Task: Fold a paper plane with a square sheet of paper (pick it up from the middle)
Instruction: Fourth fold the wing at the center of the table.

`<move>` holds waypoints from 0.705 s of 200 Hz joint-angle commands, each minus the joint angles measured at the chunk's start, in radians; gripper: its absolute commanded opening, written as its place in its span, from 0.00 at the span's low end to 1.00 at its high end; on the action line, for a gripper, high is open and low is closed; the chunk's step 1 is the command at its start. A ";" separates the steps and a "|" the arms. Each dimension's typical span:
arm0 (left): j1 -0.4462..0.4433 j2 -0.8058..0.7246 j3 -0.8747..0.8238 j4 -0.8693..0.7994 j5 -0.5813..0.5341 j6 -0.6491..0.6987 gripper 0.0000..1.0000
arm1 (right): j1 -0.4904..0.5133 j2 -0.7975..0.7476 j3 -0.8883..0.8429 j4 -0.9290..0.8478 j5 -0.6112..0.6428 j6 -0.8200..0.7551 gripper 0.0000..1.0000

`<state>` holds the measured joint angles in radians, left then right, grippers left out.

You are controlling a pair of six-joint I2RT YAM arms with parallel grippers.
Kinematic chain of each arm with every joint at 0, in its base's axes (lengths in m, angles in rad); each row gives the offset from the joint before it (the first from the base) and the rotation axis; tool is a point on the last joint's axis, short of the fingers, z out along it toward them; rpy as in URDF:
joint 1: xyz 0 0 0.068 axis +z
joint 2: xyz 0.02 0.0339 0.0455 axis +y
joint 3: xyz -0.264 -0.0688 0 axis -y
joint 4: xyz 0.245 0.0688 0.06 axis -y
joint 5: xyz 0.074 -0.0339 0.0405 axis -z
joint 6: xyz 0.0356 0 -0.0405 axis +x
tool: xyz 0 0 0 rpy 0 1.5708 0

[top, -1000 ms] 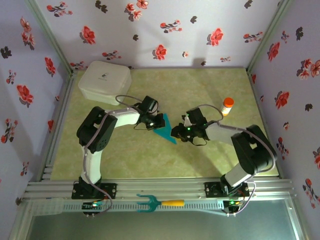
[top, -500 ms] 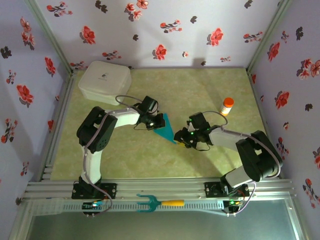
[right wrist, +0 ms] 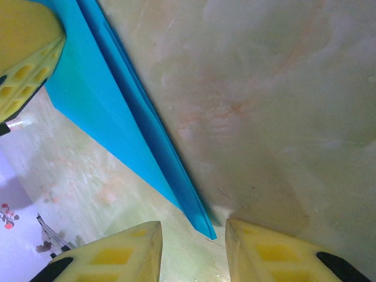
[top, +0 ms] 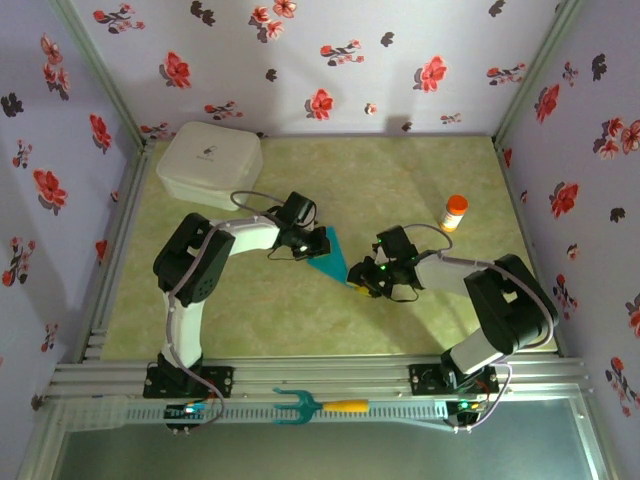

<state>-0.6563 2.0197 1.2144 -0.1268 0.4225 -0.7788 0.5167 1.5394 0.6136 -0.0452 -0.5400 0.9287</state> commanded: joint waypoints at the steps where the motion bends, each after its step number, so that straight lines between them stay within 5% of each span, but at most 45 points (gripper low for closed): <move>1: 0.007 0.022 -0.018 -0.011 -0.005 -0.009 0.04 | 0.002 0.018 -0.002 0.018 -0.019 0.010 0.34; 141: 0.005 0.020 -0.015 -0.015 -0.001 -0.008 0.04 | 0.011 0.032 0.030 0.061 -0.034 -0.004 0.34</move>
<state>-0.6563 2.0197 1.2144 -0.1268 0.4229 -0.7792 0.5198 1.5543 0.6212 -0.0128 -0.5579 0.9279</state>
